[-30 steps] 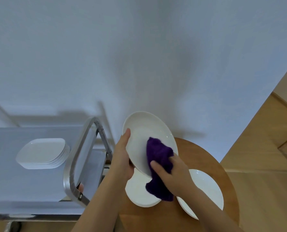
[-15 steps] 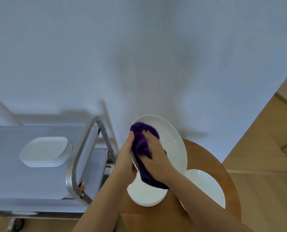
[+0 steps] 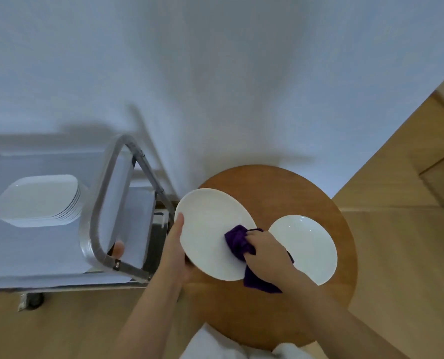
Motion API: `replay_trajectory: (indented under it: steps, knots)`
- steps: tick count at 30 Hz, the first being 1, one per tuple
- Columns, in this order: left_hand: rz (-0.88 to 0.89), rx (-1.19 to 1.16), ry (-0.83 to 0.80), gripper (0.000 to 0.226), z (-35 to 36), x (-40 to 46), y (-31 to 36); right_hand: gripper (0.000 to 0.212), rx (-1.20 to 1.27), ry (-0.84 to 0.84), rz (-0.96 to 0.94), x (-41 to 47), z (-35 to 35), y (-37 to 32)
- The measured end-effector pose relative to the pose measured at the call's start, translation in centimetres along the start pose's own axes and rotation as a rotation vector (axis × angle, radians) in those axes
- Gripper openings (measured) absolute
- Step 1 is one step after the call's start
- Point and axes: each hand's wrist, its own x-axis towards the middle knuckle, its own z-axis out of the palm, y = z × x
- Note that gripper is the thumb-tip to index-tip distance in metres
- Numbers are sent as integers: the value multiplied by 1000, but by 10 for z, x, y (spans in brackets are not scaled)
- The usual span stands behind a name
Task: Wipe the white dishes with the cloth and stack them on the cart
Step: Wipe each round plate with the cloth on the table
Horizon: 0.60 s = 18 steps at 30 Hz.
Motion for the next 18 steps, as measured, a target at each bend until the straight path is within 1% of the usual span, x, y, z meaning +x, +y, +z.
replay_trajectory:
  steps: [1, 3, 4, 6, 8, 10, 14, 18]
  knots:
    - [-53, -33, 26, 47, -5, 5, -9, 12, 52, 36, 67, -1, 7, 6]
    - [-84, -59, 98, 41, -19, 17, -25, 10, 168, 116, 197, -4, 19, 19]
    - [-72, -73, 114, 38, -24, 20, -30, 11, 205, 144, 236, -8, 22, 24]
    - [-107, -92, 100, 42, -31, 29, -38, 12, 253, 161, 300, -13, 28, 35]
    - [-142, -23, 150, 42, -33, 37, -46, 19, 292, 175, 335, -18, 32, 42]
    - [-160, 44, 253, 37, -35, 46, -55, 30, 339, 190, 360, -21, 35, 46]
    - [-190, 103, 413, 32, -42, 63, -66, 32, 417, 187, 412, -22, 40, 48]
    - [-221, 289, 439, 40, -48, 79, -74, 33, 436, 180, 432, -21, 44, 50]
